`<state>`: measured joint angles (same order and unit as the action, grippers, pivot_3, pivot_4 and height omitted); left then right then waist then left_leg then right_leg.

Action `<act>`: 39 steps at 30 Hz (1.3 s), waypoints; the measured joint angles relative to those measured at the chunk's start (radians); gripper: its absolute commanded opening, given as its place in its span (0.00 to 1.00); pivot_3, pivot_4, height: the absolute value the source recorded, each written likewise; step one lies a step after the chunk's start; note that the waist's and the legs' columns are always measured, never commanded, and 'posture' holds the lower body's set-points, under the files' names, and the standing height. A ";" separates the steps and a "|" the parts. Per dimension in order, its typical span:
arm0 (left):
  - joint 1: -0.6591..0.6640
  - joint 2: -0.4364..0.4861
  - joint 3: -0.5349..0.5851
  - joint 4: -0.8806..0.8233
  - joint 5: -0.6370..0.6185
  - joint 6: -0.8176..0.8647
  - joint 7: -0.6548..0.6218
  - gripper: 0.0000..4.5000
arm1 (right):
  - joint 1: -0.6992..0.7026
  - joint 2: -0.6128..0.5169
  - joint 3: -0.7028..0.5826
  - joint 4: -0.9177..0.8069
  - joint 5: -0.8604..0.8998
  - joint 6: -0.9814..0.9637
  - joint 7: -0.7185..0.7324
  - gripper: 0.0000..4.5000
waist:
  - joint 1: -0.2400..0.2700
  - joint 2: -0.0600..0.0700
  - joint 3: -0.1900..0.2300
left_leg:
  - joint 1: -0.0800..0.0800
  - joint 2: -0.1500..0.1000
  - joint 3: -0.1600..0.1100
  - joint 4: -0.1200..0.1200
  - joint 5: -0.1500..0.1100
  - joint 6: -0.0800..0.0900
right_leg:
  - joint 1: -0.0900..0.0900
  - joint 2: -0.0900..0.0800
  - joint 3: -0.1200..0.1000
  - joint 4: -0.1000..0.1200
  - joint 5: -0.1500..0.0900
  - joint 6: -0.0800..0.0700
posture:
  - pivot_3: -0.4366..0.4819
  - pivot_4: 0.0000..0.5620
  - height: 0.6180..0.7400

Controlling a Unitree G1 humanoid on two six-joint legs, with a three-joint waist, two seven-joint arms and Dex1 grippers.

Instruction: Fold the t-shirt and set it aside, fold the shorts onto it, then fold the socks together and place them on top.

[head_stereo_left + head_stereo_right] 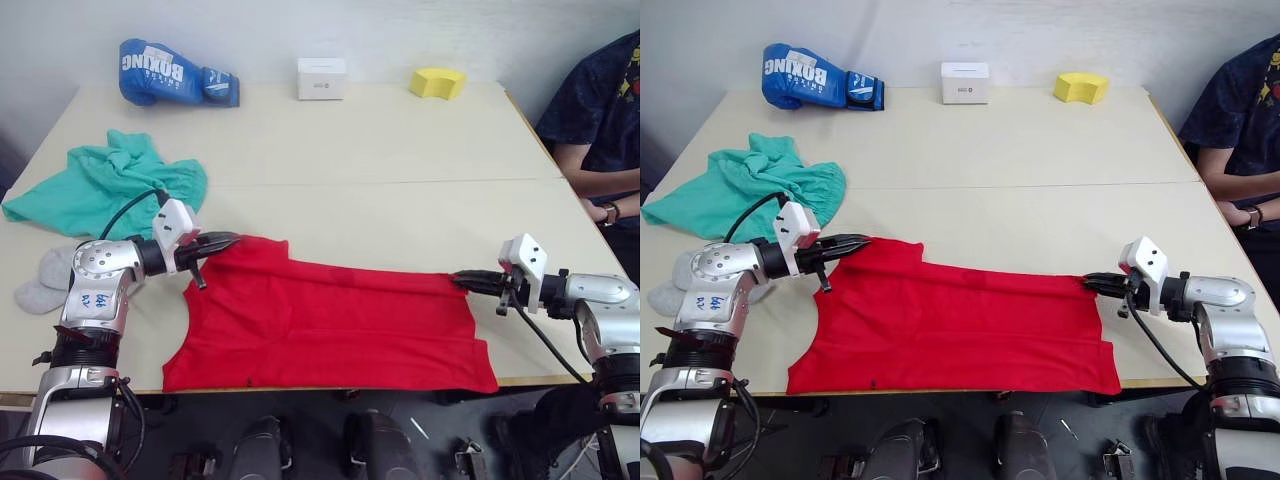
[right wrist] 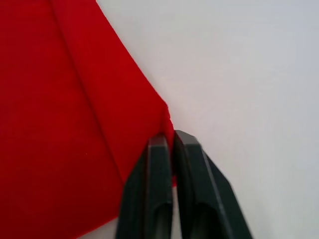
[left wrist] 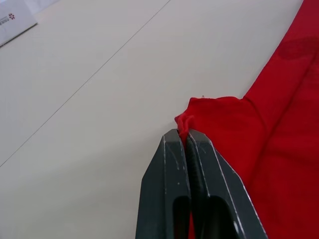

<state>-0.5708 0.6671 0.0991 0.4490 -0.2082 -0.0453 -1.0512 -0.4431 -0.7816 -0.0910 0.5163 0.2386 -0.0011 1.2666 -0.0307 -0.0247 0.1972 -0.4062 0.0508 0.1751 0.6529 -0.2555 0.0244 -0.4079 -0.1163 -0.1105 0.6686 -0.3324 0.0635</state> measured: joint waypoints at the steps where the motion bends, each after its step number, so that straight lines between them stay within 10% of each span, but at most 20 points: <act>1: 0.001 0.000 0.000 0.000 0.000 -0.001 -0.001 0.00 | 0.000 0.000 0.000 0.000 0.000 -0.001 0.002 0.00 | 0.000 0.000 0.000 | 0.000 0.000 0.000 0.000 0.000 0.000 | 0.000 0.000 0.000 0.000 0.000 0.000 | 0.48 0.27 1.00; 13: 0.154 0.094 -0.014 -0.087 0.068 -0.403 -0.065 0.00 | 0.132 0.008 -0.076 -0.068 0.009 -0.403 -0.030 0.00 | 0.000 0.000 0.000 | 0.001 0.000 0.000 -0.004 0.000 0.001 | 0.002 0.000 -0.001 -0.007 0.002 0.000 | 0.48 0.27 1.00; 27: 0.225 0.209 -0.039 0.081 0.348 -1.042 0.166 0.00 | 0.150 0.021 -0.016 0.277 -0.334 -1.141 -0.391 0.00 | -0.006 0.000 0.000 | 0.002 0.000 0.001 -0.006 0.000 0.001 | 0.002 -0.001 0.000 -0.009 0.004 0.000 | 0.48 0.27 1.00; 39: 0.194 0.267 -0.046 0.185 0.532 -1.136 0.416 0.00 | 0.133 -0.041 0.056 0.359 -0.451 -1.246 -0.606 0.00 | -0.006 0.000 0.000 | 0.002 0.000 0.001 -0.006 0.000 0.002 | 0.002 -0.001 -0.001 -0.009 0.004 0.000 | 0.48 0.27 1.00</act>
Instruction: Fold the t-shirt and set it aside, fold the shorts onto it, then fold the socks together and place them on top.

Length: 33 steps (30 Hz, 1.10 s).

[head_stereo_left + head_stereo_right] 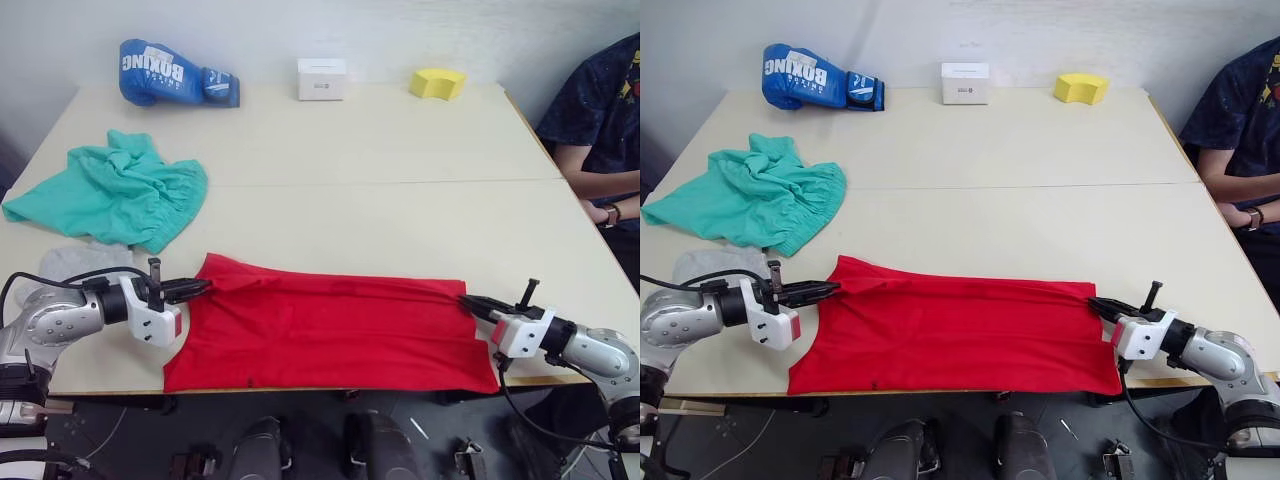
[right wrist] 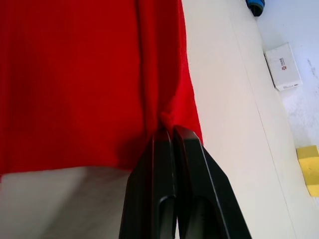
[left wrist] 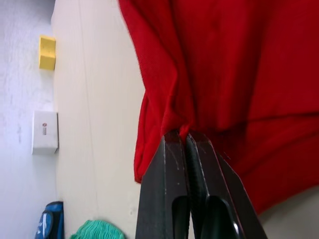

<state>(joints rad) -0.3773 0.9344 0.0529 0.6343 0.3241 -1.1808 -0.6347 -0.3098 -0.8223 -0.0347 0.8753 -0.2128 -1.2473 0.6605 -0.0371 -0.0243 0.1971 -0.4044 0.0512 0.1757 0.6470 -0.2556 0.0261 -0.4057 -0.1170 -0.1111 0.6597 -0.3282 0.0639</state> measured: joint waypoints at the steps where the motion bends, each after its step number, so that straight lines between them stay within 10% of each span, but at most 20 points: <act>1: 0.000 0.006 -0.006 0.001 0.001 0.002 0.010 0.00 | 0.001 -0.007 0.008 0.001 0.001 -0.003 -0.005 0.00 | 0.000 0.000 0.000 | 0.000 0.000 0.000 0.000 0.000 0.000 | 0.000 0.000 0.000 0.000 0.000 0.000 | 0.48 0.27 1.00; 17: 0.053 0.077 -0.084 -0.001 -0.060 0.040 0.031 0.10 | 0.038 -0.056 0.107 -0.034 0.075 -0.014 -0.024 0.00 | -0.007 0.000 0.000 | 0.000 0.000 0.001 0.000 0.000 0.000 | 0.000 0.001 0.000 0.000 0.000 0.000 | 0.48 0.27 1.00; 23: 0.162 0.126 -0.078 -0.071 -0.355 0.268 -0.174 0.50 | 0.092 -0.095 0.130 -0.085 0.250 0.042 0.088 0.44 | -0.012 0.000 0.000 | 0.001 0.001 0.001 0.000 0.001 0.000 | 0.002 0.001 0.000 0.000 0.000 0.000 | 0.48 0.27 1.00; 29: 0.355 0.211 0.065 -0.225 -0.698 0.782 -0.406 0.46 | 0.242 -0.184 0.115 -0.278 0.549 0.296 0.313 0.89 | -0.013 0.000 0.000 | 0.005 0.002 -0.003 0.001 0.000 0.001 | 0.008 0.001 -0.002 -0.002 0.000 0.000 | 0.48 0.27 1.00; 33: 0.388 0.236 0.189 -0.317 -0.889 1.124 -0.500 0.22 | 0.343 -0.231 0.035 -0.481 0.799 0.723 0.436 0.81 | -0.004 0.002 0.001 | 0.006 0.002 -0.006 0.000 -0.006 0.001 | 0.009 0.000 -0.002 -0.003 0.000 -0.001 | 0.48 0.27 1.00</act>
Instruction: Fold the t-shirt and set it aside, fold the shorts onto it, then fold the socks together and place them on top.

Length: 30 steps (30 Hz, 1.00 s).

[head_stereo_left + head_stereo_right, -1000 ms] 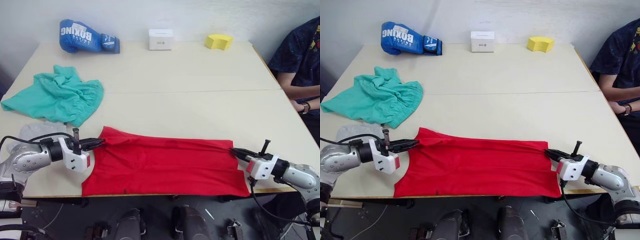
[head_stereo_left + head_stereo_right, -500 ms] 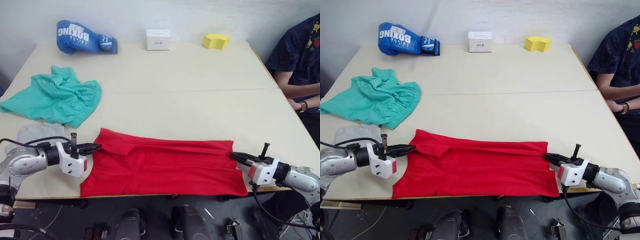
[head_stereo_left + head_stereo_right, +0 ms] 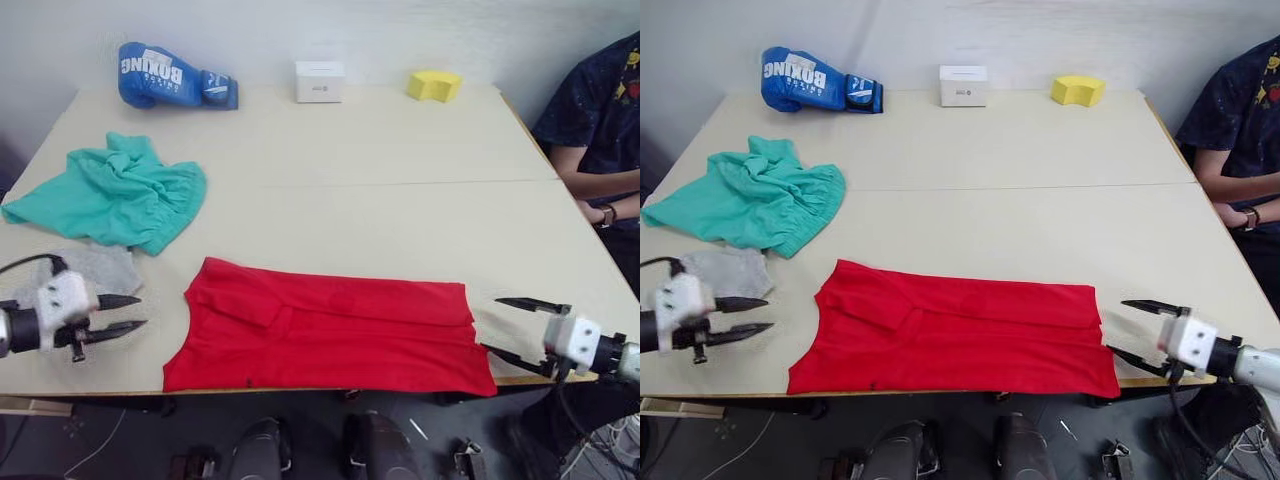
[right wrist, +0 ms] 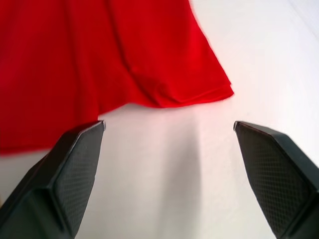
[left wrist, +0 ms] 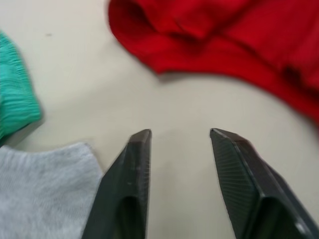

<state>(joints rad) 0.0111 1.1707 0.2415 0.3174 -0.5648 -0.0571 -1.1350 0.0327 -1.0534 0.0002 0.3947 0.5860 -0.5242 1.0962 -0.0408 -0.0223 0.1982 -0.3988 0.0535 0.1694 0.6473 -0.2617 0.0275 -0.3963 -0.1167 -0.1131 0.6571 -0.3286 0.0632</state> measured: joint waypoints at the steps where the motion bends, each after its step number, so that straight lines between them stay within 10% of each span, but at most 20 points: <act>1: -0.017 -0.010 0.020 -0.033 -0.037 0.073 0.002 0.15 | 0.001 0.000 -0.027 -0.044 0.044 0.083 0.008 0.75 | 0.004 0.000 0.000 | 0.000 0.000 -0.001 0.000 0.000 -0.001 | 0.001 0.000 -0.001 0.000 0.000 0.000 | 0.48 0.27 1.00; 3: -0.090 -0.064 0.026 -0.108 -0.093 0.190 0.032 0.01 | -0.024 0.011 -0.061 -0.118 0.093 0.209 0.008 0.60 | 0.011 0.001 0.000 | 0.001 0.000 -0.002 0.000 0.000 -0.001 | 0.002 0.000 -0.001 -0.001 0.000 -0.001 | 0.48 0.27 1.00; 10: -0.246 -0.284 -0.119 -0.307 -0.038 0.352 0.178 0.00 | -0.143 0.243 0.019 -0.363 -0.006 0.413 -0.110 0.03 | 0.013 0.001 0.000 | -0.003 0.000 -0.001 0.000 0.004 -0.005 | -0.001 0.001 -0.004 -0.001 -0.001 -0.003 | 0.48 0.27 1.00; 17: -0.325 -0.484 -0.263 -0.225 0.204 0.346 0.380 0.00 | -0.246 0.524 0.177 -0.348 -0.334 0.460 -0.380 0.01 | 0.013 0.001 0.000 | -0.005 0.000 0.001 0.001 0.005 -0.005 | -0.004 0.002 -0.003 0.001 -0.001 -0.003 | 0.48 0.27 1.00; 30: -0.328 -0.558 -0.158 -0.135 0.333 0.299 0.597 0.00 | -0.190 0.482 -0.090 -0.081 -0.395 0.276 -0.491 0.01 | 0.015 -0.008 -0.006 | 0.001 -0.001 -0.001 0.000 0.001 -0.003 | 0.003 0.001 -0.003 -0.002 0.001 0.000 | 0.48 0.27 1.00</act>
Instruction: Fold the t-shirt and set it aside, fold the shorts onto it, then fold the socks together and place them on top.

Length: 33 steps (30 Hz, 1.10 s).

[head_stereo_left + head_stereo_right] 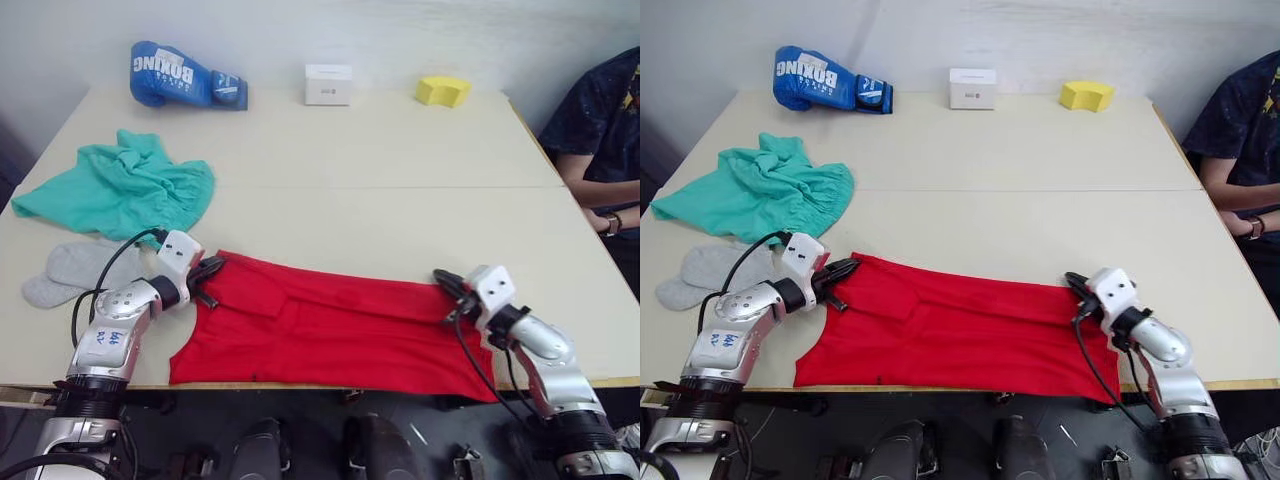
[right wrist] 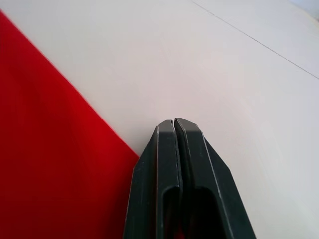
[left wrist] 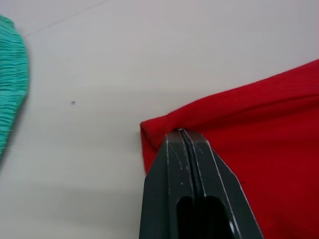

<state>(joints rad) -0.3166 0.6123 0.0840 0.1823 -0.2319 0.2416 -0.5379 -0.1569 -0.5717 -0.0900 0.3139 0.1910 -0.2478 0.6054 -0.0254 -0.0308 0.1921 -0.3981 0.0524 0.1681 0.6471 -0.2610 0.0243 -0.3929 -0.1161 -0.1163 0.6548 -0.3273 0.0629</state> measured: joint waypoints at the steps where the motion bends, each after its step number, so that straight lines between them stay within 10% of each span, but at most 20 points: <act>1: 0.000 -0.007 0.013 0.005 -0.006 -0.015 -0.009 0.00 | 0.006 -0.001 -0.022 0.012 0.015 -0.002 0.004 0.01 | -0.001 0.000 0.000 | 0.000 0.000 0.000 0.000 0.000 0.000 | 0.000 0.000 0.000 0.000 0.000 0.000 | 0.48 0.27 1.00; 7: 0.010 0.077 0.110 -0.018 -0.102 -0.078 -0.192 0.08 | 0.016 -0.125 -0.134 0.001 0.250 0.192 0.256 0.15 | -0.007 0.006 0.004 | -0.003 0.001 0.002 -0.001 0.004 0.001 | -0.003 0.000 0.000 0.000 0.000 0.000 | 0.48 0.27 1.00; 12: 0.098 0.176 0.159 -0.190 -0.258 -0.028 -0.447 0.40 | -0.148 -0.337 -0.116 0.130 0.253 0.328 0.519 0.52 | -0.011 0.008 0.005 | -0.002 0.001 0.002 -0.001 0.000 0.003 | -0.003 0.000 0.000 -0.001 0.000 -0.001 | 0.48 0.27 1.00; 18: 0.180 0.181 0.126 -0.321 -0.272 -0.055 -0.554 0.83 | -0.386 -0.320 0.097 0.380 0.080 0.333 0.725 1.00 | -0.011 0.013 0.008 | -0.004 0.002 0.004 0.000 0.000 0.002 | -0.006 0.001 0.000 -0.001 0.000 -0.003 | 0.48 0.27 1.00; 24: 0.185 0.146 0.121 -0.332 -0.263 -0.083 -0.535 0.99 | -0.580 -0.274 0.188 0.526 -0.019 0.356 0.850 0.96 | -0.019 0.014 0.008 | -0.005 0.002 0.004 0.000 0.004 0.000 | -0.007 0.001 0.000 -0.002 0.001 -0.003 | 0.48 0.27 1.00; 33: 0.243 0.141 0.138 -0.325 -0.260 -0.129 -0.550 1.00 | -0.584 -0.265 0.283 0.425 -0.022 0.423 0.943 0.32 | -0.028 0.014 0.008 | -0.005 0.003 0.004 0.000 0.001 -0.005 | -0.007 0.001 0.000 -0.002 0.001 -0.003 | 0.48 0.27 1.00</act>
<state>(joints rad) -0.0734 0.7529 0.2219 -0.1424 -0.4916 0.1129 -1.0883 -0.7411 -0.8370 0.1932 0.7386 0.1687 0.1757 1.5488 -0.0535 -0.0171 0.2002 -0.4030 0.0552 0.1717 0.6471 -0.2604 0.0198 -0.3994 -0.1148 -0.1164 0.6529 -0.3263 0.0602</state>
